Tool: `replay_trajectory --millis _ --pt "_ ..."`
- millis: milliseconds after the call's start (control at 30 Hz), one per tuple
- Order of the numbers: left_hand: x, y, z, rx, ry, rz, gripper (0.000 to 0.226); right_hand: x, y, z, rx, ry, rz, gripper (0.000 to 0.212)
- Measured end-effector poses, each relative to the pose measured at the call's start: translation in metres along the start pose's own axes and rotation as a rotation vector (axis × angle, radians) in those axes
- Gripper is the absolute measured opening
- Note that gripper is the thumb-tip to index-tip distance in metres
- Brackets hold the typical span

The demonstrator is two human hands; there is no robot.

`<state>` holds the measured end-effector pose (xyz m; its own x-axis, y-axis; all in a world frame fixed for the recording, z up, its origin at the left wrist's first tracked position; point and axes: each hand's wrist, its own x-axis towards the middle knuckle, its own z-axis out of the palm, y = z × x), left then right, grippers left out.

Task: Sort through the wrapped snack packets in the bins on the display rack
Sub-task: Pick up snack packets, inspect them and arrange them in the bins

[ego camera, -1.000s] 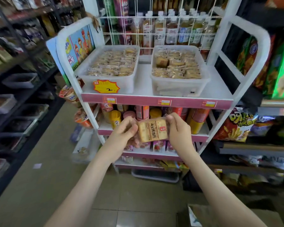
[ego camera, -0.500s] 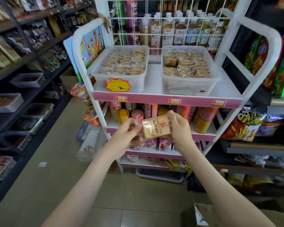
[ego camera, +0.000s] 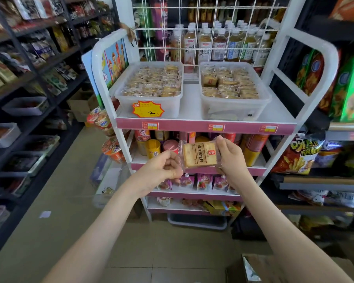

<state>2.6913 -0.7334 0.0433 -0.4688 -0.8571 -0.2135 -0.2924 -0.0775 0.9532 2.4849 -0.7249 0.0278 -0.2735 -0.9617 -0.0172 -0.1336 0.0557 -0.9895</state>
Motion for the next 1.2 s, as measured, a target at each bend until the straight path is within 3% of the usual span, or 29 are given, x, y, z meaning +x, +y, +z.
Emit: replay_trajectory --millis 100,233,300,367,433,467,533,600,667,733,833,900,1000,1067,1200 --pt "0.001 0.005 0.006 0.352 0.165 0.021 0.058 0.004 0.0 -0.002 -0.061 0.066 -0.067 0.045" --pt "0.002 0.013 0.031 0.676 0.311 0.354 0.101 -0.003 -0.015 0.001 -0.273 0.036 -0.26 0.04" --pt "0.01 0.012 0.043 0.853 0.386 0.472 0.096 -0.01 -0.023 0.01 -0.318 -0.024 -0.355 0.038" --pt "0.018 0.011 0.048 0.87 0.484 0.513 0.073 -0.015 -0.028 0.015 -0.314 -0.093 -0.385 0.029" --pt "0.021 0.011 0.045 0.641 0.536 0.491 0.053 -0.015 -0.027 0.01 -0.137 -0.218 -0.354 0.01" --pt "0.021 0.011 0.041 0.472 0.518 0.447 0.048 -0.014 -0.026 0.005 -0.069 -0.286 -0.339 0.014" --pt "0.017 0.013 0.034 0.092 0.404 0.354 0.047 -0.01 -0.019 -0.005 -0.128 -0.409 -0.34 0.055" --pt "0.014 0.014 0.032 -0.311 0.29 0.339 0.054 -0.01 -0.013 -0.005 -0.261 -0.507 -0.333 0.075" --pt "0.016 0.012 0.033 -0.562 0.205 0.385 0.063 -0.012 -0.007 0.0 -0.317 -0.488 -0.325 0.07" --pt "0.016 0.009 0.032 -0.565 0.16 0.413 0.071 -0.014 -0.009 0.003 -0.314 -0.413 -0.37 0.06" --pt "0.012 0.003 0.022 -0.134 0.293 0.517 0.088 -0.013 -0.014 -0.004 -0.454 -0.296 -0.558 0.055" --pt "0.013 0.0 0.009 0.378 0.492 0.68 0.103 -0.009 -0.015 -0.01 -0.573 -0.207 -0.663 0.053" --pt "0.013 0.006 -0.003 1.072 0.653 0.816 0.097 -0.004 -0.018 -0.012 -0.755 -0.108 -0.836 0.058" --pt "0.012 0.013 -0.004 1.226 0.663 0.826 0.086 -0.001 -0.021 -0.011 -0.832 -0.07 -0.924 0.058" --pt "0.016 0.013 -0.005 1.176 0.671 0.836 0.064 0.0 -0.029 -0.018 -0.839 -0.074 -0.946 0.06"
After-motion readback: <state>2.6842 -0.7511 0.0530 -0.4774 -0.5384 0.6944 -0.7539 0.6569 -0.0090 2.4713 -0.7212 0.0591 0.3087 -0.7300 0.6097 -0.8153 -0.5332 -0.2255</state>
